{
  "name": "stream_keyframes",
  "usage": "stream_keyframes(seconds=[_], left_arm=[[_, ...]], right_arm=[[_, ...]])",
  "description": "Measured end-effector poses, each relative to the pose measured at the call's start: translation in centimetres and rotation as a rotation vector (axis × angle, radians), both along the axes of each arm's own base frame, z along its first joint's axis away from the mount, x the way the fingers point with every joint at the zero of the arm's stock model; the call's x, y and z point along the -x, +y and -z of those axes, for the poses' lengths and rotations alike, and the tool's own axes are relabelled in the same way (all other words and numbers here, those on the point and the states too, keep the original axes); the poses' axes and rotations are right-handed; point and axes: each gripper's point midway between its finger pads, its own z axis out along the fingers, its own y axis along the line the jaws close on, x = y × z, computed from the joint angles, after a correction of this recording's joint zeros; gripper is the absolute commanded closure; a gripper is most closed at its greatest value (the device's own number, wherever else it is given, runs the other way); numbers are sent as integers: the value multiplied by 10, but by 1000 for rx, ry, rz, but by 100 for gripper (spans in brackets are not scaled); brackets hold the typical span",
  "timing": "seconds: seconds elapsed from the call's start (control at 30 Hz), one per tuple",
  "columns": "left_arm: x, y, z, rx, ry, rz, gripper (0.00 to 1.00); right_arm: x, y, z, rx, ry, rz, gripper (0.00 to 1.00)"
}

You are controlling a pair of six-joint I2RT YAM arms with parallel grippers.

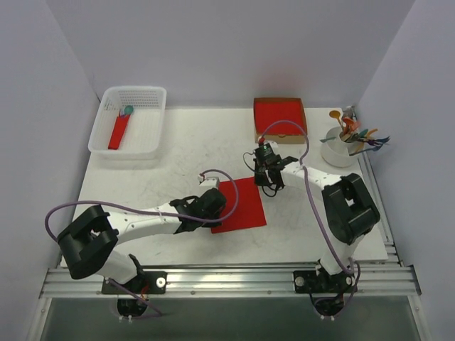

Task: Place the utensils on the paper napkin and roll it up
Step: Adjust the napkin at the center of the board.

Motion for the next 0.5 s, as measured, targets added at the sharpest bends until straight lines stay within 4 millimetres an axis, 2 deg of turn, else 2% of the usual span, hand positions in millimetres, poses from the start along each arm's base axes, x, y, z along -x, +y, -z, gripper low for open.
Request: stream_keyframes(seconds=[0.23, 0.5], left_arm=[[8, -1, 5, 14, 12, -30, 98], [12, -7, 6, 28, 20, -34, 97]], right_arm=[[-19, 7, 4, -1, -6, -28, 99], [-25, 12, 12, -1, 4, -50, 100]])
